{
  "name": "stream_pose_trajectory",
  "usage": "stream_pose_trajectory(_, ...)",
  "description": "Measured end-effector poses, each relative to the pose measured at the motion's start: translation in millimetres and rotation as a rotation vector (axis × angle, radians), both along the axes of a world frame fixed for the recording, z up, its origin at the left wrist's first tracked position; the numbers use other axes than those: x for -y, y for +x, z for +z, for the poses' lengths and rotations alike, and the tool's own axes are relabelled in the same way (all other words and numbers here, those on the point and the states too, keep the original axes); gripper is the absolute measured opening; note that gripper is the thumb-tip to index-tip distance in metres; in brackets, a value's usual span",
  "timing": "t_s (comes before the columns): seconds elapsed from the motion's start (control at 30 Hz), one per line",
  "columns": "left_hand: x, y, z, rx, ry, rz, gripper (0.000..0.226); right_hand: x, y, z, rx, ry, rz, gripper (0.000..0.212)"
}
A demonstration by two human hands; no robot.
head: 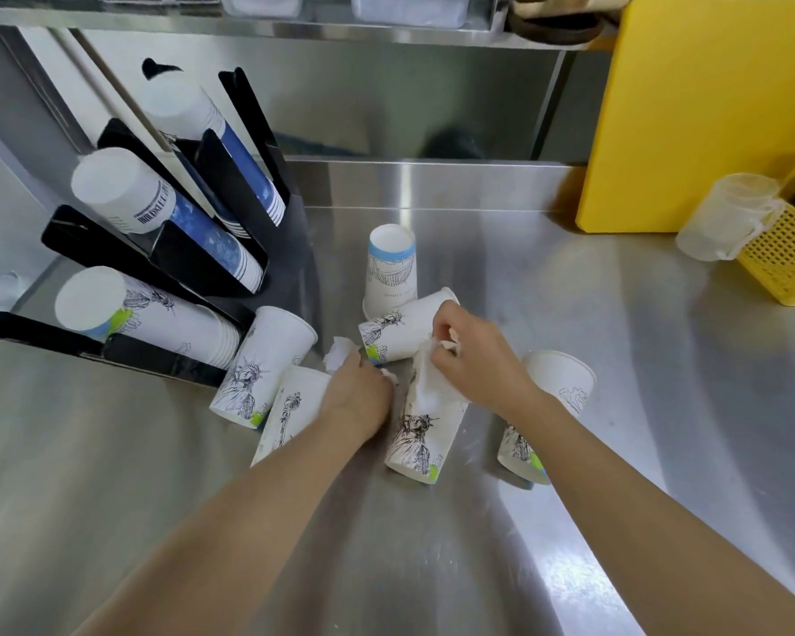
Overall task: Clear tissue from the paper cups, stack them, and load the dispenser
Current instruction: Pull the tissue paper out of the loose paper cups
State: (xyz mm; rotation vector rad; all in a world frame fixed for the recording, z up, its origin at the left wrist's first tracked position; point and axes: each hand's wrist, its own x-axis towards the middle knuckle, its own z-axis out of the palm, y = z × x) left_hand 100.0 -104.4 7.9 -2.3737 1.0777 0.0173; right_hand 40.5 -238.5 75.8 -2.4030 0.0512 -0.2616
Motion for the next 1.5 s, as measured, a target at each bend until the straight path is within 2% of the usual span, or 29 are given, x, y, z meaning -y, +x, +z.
stream_pose_trajectory(0.1,-5,0,12,-0.024,-0.247,0.041,0.018,-4,8,3,0.044,0.075,-0.003,0.012)
stream_pose_trajectory(0.17,-11,4,23,0.074,-0.414,0.049,0.022,-7,17,3,0.074,0.104,-0.005,0.019)
stream_pose_trajectory(0.23,-20,7,35,0.182,-0.602,0.057,0.029,-12,30,2,0.03,0.055,-0.018,0.023)
stream_pose_trajectory(0.3,-30,12,46,0.204,-0.73,0.147,0.03,-18,45,2,-0.017,-0.024,-0.013,0.021)
stream_pose_trajectory(0.33,-36,13,53,0.185,-0.809,0.235,0.031,-22,52,1,-0.025,-0.039,0.002,0.02)
stream_pose_trajectory(0.43,-58,18,72,-0.032,-1.159,0.505,0.031,-36,71,1,-0.052,-0.05,0.037,0.018)
stream_pose_trajectory(0.47,-67,20,75,-0.114,-1.242,0.58,0.028,-40,76,0,-0.061,-0.125,0.077,0.019)
stream_pose_trajectory(0.53,-83,22,82,-0.218,-1.396,0.683,0.023,-50,84,-4,-0.071,-0.444,0.235,0.023)
stream_pose_trajectory(0.6,-95,20,86,-0.334,-1.595,0.765,0.028,-60,88,-7,-0.118,-0.707,0.376,0.029)
stream_pose_trajectory(0.67,-102,19,84,-0.421,-1.733,0.835,0.035,-71,90,-16,-0.195,-0.859,0.424,0.037)
stream_pose_trajectory(0.73,-107,16,82,-0.448,-1.769,0.89,0.031,-81,92,-26,-0.217,-1.006,0.426,0.037)
stream_pose_trajectory(0.83,-113,10,78,-0.437,-1.757,0.916,0.025,-92,97,-45,-0.231,-1.095,0.43,0.029)
stream_pose_trajectory(1.0,-120,1,67,-0.44,-1.72,0.949,0.011,-100,107,-60,-0.263,-1.086,0.434,0.025)
stream_pose_trajectory(1.07,-120,-3,67,-0.457,-1.772,0.948,0.014,-98,109,-60,-0.258,-1.058,0.465,0.022)
stream_pose_trajectory(1.17,-121,-9,66,-0.4,-1.773,0.911,0.021,-92,109,-49,-0.206,-0.979,0.393,0.031)
stream_pose_trajectory(1.23,-123,-13,63,-0.384,-1.764,0.89,0.025,-89,107,-34,-0.184,-0.79,0.283,0.03)
stream_pose_trajectory(1.3,-125,-18,60,-0.389,-1.76,0.877,0.027,-86,103,-14,-0.153,-0.513,0.183,0.024)
stream_pose_trajectory(1.37,-126,-24,59,-0.349,-1.748,0.878,0.017,-85,98,4,-0.094,-0.301,0.139,0.02)
stream_pose_trajectory(1.43,-129,-32,58,-0.281,-1.749,0.885,0.012,-87,90,20,-0.047,-0.166,0.157,0.022)
stream_pose_trajectory(1.5,-133,-43,58,-0.227,-1.781,0.916,0.018,-94,79,31,0.002,-0.1,0.209,0.024)
